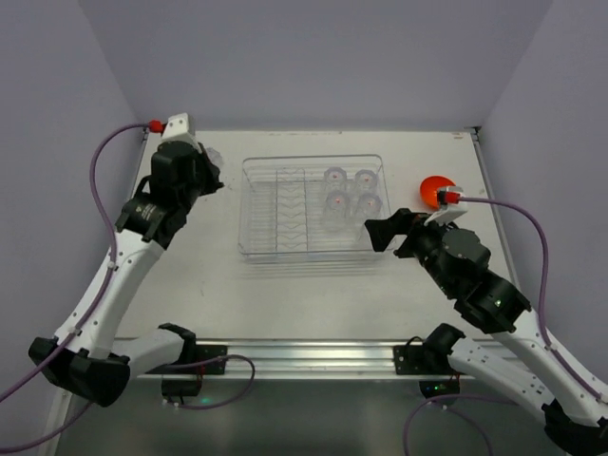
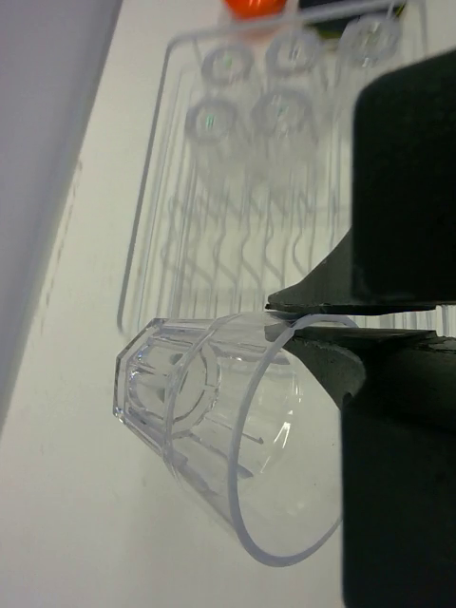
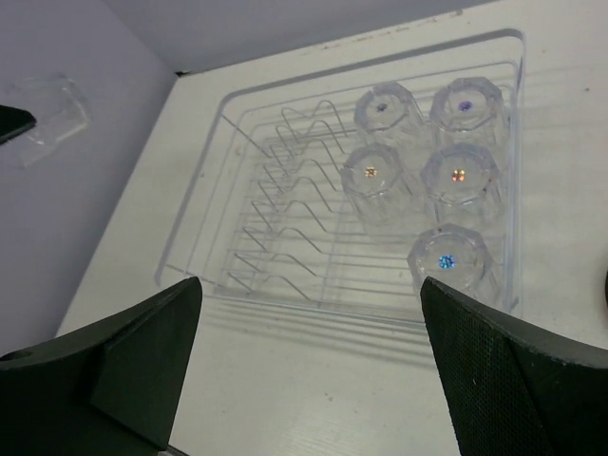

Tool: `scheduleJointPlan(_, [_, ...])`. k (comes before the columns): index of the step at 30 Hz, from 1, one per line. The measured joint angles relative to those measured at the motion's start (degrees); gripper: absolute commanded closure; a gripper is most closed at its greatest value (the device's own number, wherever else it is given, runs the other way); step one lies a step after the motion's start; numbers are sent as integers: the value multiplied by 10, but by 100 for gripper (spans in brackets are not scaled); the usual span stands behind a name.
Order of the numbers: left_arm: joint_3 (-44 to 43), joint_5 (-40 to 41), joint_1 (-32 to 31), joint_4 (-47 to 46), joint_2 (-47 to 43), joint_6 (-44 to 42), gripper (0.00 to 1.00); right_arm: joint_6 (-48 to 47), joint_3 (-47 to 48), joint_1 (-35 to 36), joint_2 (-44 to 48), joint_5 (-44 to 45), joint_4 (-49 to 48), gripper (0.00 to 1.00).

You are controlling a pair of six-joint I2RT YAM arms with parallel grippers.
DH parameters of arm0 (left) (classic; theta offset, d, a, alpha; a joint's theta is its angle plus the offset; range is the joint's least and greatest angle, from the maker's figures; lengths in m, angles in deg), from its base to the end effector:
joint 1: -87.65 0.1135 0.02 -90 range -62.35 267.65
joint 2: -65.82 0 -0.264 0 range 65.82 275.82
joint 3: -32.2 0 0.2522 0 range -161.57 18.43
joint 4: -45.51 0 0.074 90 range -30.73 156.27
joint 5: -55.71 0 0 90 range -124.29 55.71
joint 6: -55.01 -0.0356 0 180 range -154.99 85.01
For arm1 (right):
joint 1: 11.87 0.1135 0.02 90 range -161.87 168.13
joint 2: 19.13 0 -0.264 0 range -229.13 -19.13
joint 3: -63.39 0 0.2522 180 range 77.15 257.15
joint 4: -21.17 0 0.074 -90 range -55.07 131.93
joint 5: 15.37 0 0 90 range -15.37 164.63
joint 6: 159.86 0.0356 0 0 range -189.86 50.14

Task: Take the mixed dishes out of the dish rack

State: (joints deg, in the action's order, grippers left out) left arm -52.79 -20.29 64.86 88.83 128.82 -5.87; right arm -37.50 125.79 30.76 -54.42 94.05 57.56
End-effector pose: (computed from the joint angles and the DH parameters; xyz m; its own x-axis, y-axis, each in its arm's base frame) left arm 0.2201 -0.0831 0.4037 -0.3748 -0.3547 -0.8566 -0.0163 0.9263 -0.3764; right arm 0.1075 0.0828 0.3636 -0.3129 0.3981 -0.8623 -0.2721 0.8323 0.4829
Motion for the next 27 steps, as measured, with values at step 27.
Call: scheduleJointPlan(27, [-507, -43, 310, 294, 679, -139, 78, -80, -39, -3, -13, -5, 37, 1])
